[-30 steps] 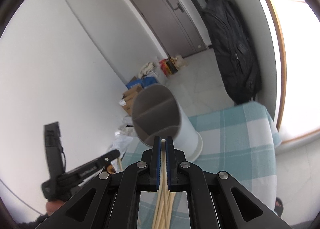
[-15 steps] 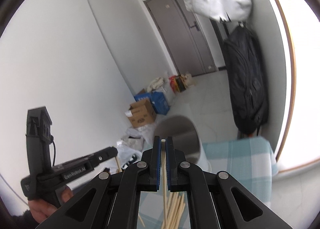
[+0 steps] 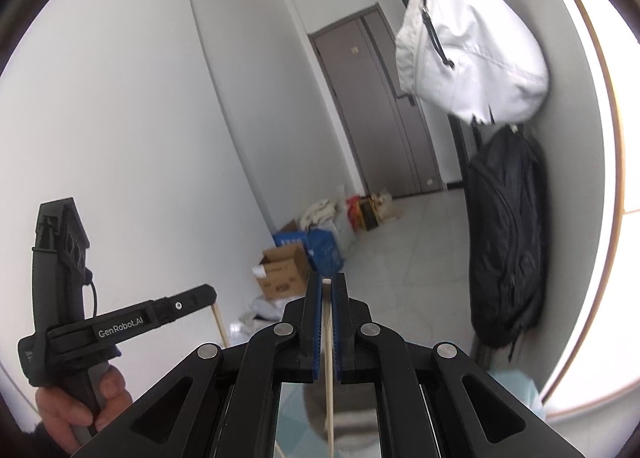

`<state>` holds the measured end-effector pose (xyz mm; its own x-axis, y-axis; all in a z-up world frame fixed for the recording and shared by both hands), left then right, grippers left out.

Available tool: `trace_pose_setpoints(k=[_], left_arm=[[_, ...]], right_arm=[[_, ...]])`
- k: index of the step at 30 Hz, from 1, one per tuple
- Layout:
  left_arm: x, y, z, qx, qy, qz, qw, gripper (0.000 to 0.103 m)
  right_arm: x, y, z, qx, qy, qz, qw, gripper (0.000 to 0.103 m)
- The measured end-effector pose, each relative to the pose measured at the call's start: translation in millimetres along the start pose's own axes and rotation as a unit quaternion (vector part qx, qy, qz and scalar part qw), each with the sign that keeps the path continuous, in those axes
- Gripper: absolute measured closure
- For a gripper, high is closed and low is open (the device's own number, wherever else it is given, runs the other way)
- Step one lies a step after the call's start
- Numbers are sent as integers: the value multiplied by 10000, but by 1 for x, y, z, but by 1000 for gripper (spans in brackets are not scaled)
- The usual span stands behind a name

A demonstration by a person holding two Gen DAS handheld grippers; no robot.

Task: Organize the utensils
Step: 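Lift both held chopsticks and carry them above the white utensil holder, then open both grippers to drop the chopsticks into the holder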

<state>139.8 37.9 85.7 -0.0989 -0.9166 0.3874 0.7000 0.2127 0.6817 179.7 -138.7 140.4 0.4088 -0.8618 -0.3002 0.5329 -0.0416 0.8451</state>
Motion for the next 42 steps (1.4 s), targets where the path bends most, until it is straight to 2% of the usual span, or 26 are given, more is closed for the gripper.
trace_pose_setpoints(k=[5, 13, 24, 28, 31, 33, 34, 35, 36, 38, 41, 42], left_arm=[[-8, 19, -6, 265, 8, 241, 9994, 101], [-8, 34, -26, 583, 276, 61, 9979, 101], [-11, 31, -56, 571, 392, -145, 9975, 101], [-13, 22, -63, 428, 311, -258, 9983, 101], [-16, 19, -66, 158, 65, -237, 9996, 100], [-17, 19, -67, -91, 38, -212, 9997, 89], [-18, 19, -66, -142, 20, -193, 9997, 72], [-20, 19, -61, -131, -39, -154, 9998, 61], [-19, 19, -58, -92, -59, -139, 9998, 58], [-20, 20, -50, -41, 5, -127, 9999, 56], [-21, 17, -37, -31, 107, -70, 9999, 55], [-20, 16, -36, -24, 180, -66, 9998, 55]], right_arm=[[-8, 22, -15, 217, -74, 276, 9994, 99], [-8, 30, -51, 264, -140, 438, 9986, 99], [8, 13, -87, -55, -158, 316, 9994, 99], [9, 1, -101, -315, -107, 336, 9989, 99], [10, -7, -108, -502, 54, 192, 9985, 96], [12, -12, -106, -583, 240, 20, 9980, 95], [14, -13, -105, -603, 261, -34, 9978, 93], [16, -14, -103, -612, 273, -101, 9977, 83], [19, -15, -98, -613, 321, -224, 9974, 69], [25, -16, -86, -536, 365, -432, 9970, 58], [31, -20, -72, -521, 319, -558, 9966, 57], [34, -24, -65, -488, 265, -601, 9966, 54]])
Point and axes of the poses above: each gripper's, at about its wrist camera, not at the fingertips, and z roughly against the way its jaws point, x to its right, y to its top, the point moved 6 cm from there along -z, roughly the way its jaws point, and after that the axes turned 12 degrees about -x, right-handed, at the moved point
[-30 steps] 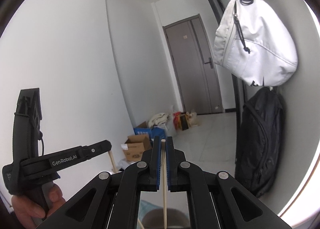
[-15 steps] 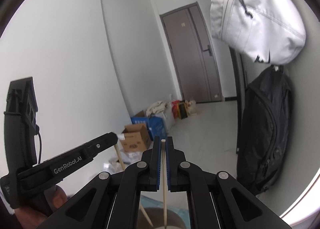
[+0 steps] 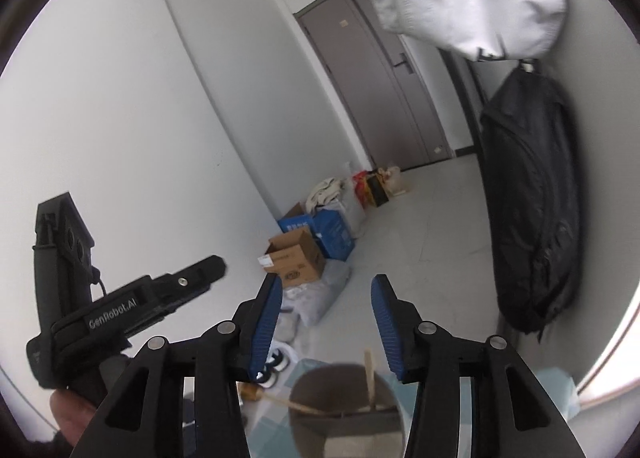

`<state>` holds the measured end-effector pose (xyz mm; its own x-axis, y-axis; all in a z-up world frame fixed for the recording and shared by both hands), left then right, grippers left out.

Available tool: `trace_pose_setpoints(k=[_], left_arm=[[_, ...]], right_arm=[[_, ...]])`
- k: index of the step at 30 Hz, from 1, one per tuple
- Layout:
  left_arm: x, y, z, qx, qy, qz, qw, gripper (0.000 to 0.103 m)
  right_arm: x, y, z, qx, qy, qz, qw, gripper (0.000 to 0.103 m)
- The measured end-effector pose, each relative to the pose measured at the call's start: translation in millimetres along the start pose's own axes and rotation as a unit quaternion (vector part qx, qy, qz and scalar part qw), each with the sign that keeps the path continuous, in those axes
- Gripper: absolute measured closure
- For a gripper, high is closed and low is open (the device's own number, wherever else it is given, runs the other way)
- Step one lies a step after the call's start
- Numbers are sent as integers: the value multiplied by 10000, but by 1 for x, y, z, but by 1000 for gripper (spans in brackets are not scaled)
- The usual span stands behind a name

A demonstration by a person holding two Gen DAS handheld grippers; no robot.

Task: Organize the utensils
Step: 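Open both grippers to drop the chopsticks into the holder, then move both grippers back down to the remaining chopsticks on the cloth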

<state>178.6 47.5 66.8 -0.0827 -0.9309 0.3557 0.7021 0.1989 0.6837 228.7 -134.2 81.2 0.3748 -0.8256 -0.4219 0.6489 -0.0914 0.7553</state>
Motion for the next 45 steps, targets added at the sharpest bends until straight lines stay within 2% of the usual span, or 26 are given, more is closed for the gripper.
trace_pose_setpoints(k=[3, 4, 7, 10, 14, 20, 22, 23, 26, 34, 39, 45], left_arm=[[-1, -4, 8, 17, 97, 76, 9999, 51], [-2, -6, 11, 12, 118, 101, 9999, 43], [-3, -10, 23, 110, 209, 149, 9996, 42], [1, -16, 33, 125, 321, 121, 9993, 41], [5, -24, 46, 165, 473, 97, 9987, 29], [9, -36, 62, 201, 557, 30, 9982, 28], [9, -42, 65, 181, 559, 30, 9983, 28], [9, -45, 66, 171, 547, 44, 9983, 27], [9, -57, 70, 138, 560, 50, 9983, 20], [10, -93, 67, 57, 698, -172, 9974, 19], [4, -113, 58, 48, 863, -264, 9959, 14], [-10, -135, 36, -260, 923, -232, 9951, 13]], right_arm=[[10, -13, 14, -19, -77, -213, 9997, 50], [11, -16, 18, -26, -98, -261, 9996, 50], [14, -24, 34, 14, -152, -347, 9993, 50], [9, -28, 52, 103, -201, -325, 9992, 43], [1, -33, 73, 165, -181, -274, 9993, 36], [-13, -47, 93, 138, -143, -190, 9996, 29], [-16, -53, 97, 83, -121, -159, 9998, 24], [-17, -56, 97, 54, -89, -152, 9998, 19], [-20, -70, 100, -29, -61, -106, 9999, 17], [-17, -114, 83, -631, -54, -104, 9979, 13], [-11, -144, 64, -1124, -148, -67, 9935, 13], [1, -177, 36, -1792, -351, -84, 9831, 13]])
Point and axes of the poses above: each gripper's, at about its wrist camera, not at the fingertips, and z roughly against the way its jaws point, x to its right, y to its top, the point moved 6 cm from there along -z, roughly the way its jaws point, and after that the axes turned 12 degrees about -x, right-handed, at the moved point
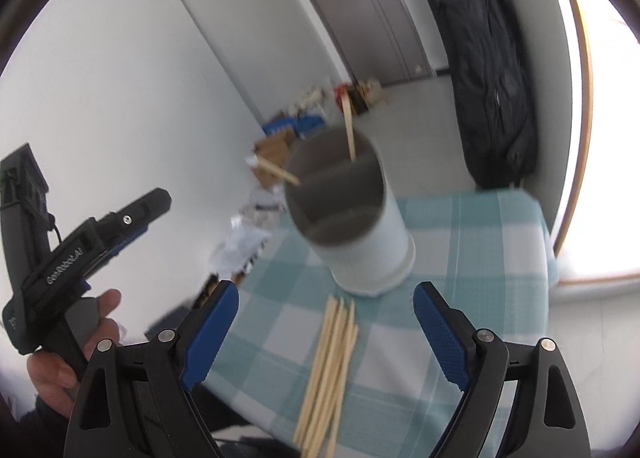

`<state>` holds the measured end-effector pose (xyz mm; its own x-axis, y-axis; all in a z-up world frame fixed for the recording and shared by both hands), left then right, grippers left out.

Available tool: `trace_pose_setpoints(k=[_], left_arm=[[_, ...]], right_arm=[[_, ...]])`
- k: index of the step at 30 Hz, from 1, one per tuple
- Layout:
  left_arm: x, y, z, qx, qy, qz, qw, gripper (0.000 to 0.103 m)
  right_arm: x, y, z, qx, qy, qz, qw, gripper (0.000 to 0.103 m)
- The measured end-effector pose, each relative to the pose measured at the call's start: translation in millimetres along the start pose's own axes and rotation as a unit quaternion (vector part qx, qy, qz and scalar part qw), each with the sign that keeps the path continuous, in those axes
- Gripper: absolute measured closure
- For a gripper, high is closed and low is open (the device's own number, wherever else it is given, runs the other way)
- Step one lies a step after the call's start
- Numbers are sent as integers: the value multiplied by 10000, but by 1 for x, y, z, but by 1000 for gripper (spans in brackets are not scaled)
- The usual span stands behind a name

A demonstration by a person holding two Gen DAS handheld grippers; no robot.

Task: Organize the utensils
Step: 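Move both grippers back down to the remaining chopsticks on the cloth, then close the right gripper on one chopstick from the bundle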

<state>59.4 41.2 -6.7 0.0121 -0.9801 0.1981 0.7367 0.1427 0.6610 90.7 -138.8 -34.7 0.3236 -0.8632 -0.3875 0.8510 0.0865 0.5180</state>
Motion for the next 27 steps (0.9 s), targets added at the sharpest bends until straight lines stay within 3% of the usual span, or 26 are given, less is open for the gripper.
trace_pose_setpoints(k=[5, 7, 11, 14, 17, 20, 27], left_arm=[[-17, -18, -28, -458, -87, 244, 9986, 13], [-23, -23, -39, -630, -77, 295, 9975, 13], [-32, -29, -51, -913, -183, 368, 9950, 13], [-38, -29, -57, -1015, -110, 407, 9939, 13], [-46, -29, -61, -1123, -41, 617, 9917, 13], [-53, -28, -66, -1226, 90, 817, 9890, 13], [-66, -31, -73, -1499, 45, 1165, 9818, 13]], right_arm=[[9, -9, -34, -628, -191, 18, 9978, 16], [10, -11, -48, -868, -189, 28, 9960, 22], [8, -10, -77, -1413, -85, 90, 9899, 44], [8, -9, -102, -1764, -8, 65, 9843, 48], [11, -5, -122, -1977, -182, -9, 9801, 58], [14, 0, -137, -2081, -489, -31, 9769, 60], [9, -1, -165, -2361, -1064, 350, 9652, 76]])
Point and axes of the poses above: each gripper's, at about its wrist camera, not at the fingertips, and z roughly against the way its jaws point, x to its right, y to its top, the point moved 6 cm from there along -z, roughly the way its jaws point, and after that the axes turned 12 degrees about -x, right-handed, at the moved point
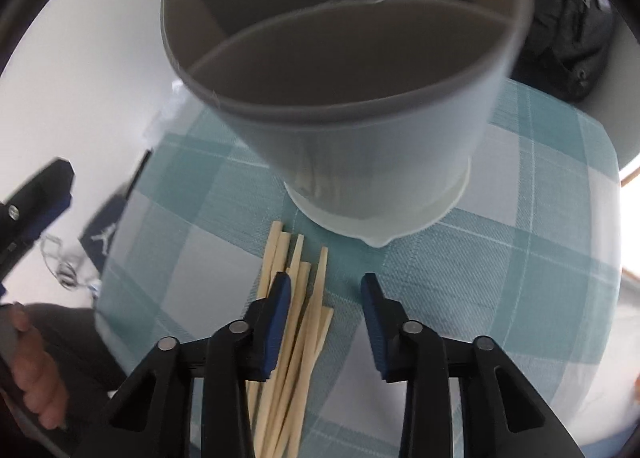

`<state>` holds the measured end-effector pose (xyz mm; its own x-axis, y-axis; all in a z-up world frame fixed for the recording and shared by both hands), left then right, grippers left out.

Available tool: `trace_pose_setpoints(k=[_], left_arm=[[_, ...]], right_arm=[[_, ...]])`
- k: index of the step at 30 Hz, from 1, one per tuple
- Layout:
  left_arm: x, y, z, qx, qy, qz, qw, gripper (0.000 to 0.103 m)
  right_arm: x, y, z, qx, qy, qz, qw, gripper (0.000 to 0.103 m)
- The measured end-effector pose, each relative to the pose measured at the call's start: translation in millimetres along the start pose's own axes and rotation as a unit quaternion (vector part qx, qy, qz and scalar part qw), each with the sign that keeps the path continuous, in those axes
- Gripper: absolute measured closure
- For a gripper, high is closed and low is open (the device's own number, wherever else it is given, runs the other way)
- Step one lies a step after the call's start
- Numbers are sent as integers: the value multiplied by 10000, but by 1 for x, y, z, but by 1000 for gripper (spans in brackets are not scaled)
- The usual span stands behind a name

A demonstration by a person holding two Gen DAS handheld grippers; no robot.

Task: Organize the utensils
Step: 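Close the right gripper on one chopstick from the bundle, then close the left gripper on another chopstick while the right gripper holds its chopstick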

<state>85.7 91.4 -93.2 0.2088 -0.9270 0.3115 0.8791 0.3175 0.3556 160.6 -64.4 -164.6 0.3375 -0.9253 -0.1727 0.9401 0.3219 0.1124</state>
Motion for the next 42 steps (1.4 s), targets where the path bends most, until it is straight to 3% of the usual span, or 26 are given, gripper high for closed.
trace_pose_setpoints(k=[5, 8, 12, 21, 24, 32, 39, 42], left_arm=[[-8, 2, -7, -246, -156, 340, 9990, 13], [-8, 3, -9, -288, -120, 377, 9988, 13], [-5, 2, -11, -320, -54, 343, 9989, 13], [0, -10, -28, -681, 132, 55, 9976, 13], [11, -17, -36, -952, 81, -127, 9953, 13], [45, -37, -55, -1385, 284, -851, 9863, 13], [48, -44, -67, -1595, 488, -963, 9813, 13], [49, -45, -70, -1559, 746, -1115, 9786, 13]], right_arm=[[2, 2, -1, 87, -323, 30, 9994, 88], [5, -2, 1, 149, -299, 8, 9994, 92], [11, -1, 9, 316, 52, -187, 9993, 99], [33, -5, 46, 937, 607, -550, 9922, 99], [33, -15, 61, 1225, 1182, -643, 9833, 99], [58, -31, 94, 1672, 1557, -949, 9689, 99], [83, -39, 104, 1931, 1972, -1403, 9509, 99], [85, -40, 104, 1977, 2020, -1458, 9481, 99]])
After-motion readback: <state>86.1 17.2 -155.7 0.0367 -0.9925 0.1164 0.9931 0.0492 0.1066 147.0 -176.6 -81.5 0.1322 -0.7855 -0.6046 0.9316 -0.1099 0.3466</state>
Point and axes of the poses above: each gripper's, at about its wrist camera, not at the fingertips, and z roughly against the way its jaws point, x to its right, y to its top, the point moved 6 cm from there along -z, roughly the way its jaws point, and after that the axes turned 12 degrees about -x, right-handed, at the moved point
